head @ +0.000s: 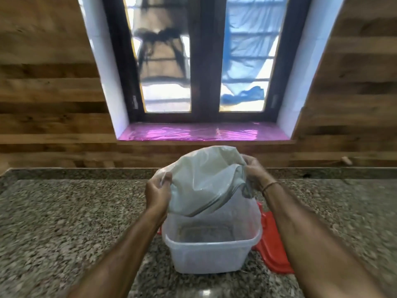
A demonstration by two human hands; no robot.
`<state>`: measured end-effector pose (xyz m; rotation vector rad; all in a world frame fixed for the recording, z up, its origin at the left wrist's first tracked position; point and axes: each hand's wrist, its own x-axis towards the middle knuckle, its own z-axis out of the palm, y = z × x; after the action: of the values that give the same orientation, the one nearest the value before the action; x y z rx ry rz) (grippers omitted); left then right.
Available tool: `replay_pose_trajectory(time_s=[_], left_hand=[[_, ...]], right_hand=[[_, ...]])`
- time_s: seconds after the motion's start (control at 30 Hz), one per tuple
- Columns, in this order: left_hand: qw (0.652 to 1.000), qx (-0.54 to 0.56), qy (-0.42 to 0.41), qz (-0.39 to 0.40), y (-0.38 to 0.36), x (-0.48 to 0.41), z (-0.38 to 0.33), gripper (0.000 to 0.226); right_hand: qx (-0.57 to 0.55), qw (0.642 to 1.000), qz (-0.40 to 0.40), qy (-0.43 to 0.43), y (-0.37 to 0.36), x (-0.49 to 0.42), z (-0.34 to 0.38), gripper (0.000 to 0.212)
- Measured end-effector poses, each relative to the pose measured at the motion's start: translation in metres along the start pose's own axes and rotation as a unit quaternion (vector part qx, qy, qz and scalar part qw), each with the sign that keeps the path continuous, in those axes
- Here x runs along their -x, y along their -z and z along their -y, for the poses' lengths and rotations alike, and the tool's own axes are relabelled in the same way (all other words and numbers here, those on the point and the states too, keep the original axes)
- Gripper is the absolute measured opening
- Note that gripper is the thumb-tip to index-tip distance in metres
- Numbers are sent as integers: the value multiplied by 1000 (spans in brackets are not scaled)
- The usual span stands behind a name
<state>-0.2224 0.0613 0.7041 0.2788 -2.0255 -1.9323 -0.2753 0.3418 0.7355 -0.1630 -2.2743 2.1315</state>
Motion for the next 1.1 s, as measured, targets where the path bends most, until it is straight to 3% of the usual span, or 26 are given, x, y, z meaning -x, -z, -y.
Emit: replay_pose_trajectory(time_s=[0.13,0.27,0.3,0.37,0.43,0.57,0.8,0.9,1.0,1.1], left_hand=[[998,-16,-51,18,-3,29,24,24],[997,-49,-31,52,-3,44,38,22],[997,-49,-18,51,-2,46,39,21],[998,-48,11,47,2,50,38,25],[998,-23,37,41,4,47,39,26],[999,-29,8,35,3,48,38,22],[996,41,82,8,-6,44,34,30],[991,53,113,-49,-9,36,28,33],[971,53,209,-104,-10,27,21,73],[957,87,245,-128,-9,20,12,64]], right_hand=[[-63,998,10,27,-3,-3,-29,18],[-63,996,37,53,-6,2,-50,9],[-66,995,46,56,-5,6,-51,16],[-85,992,77,45,-2,9,-48,54],[-113,986,123,23,1,11,-43,71],[-199,971,128,-20,1,14,-41,50],[-242,961,136,-19,2,13,-55,26],[-264,956,117,-45,3,10,-59,33],[-259,959,99,-56,2,10,-59,43],[-272,956,96,-50,-4,14,-59,46]])
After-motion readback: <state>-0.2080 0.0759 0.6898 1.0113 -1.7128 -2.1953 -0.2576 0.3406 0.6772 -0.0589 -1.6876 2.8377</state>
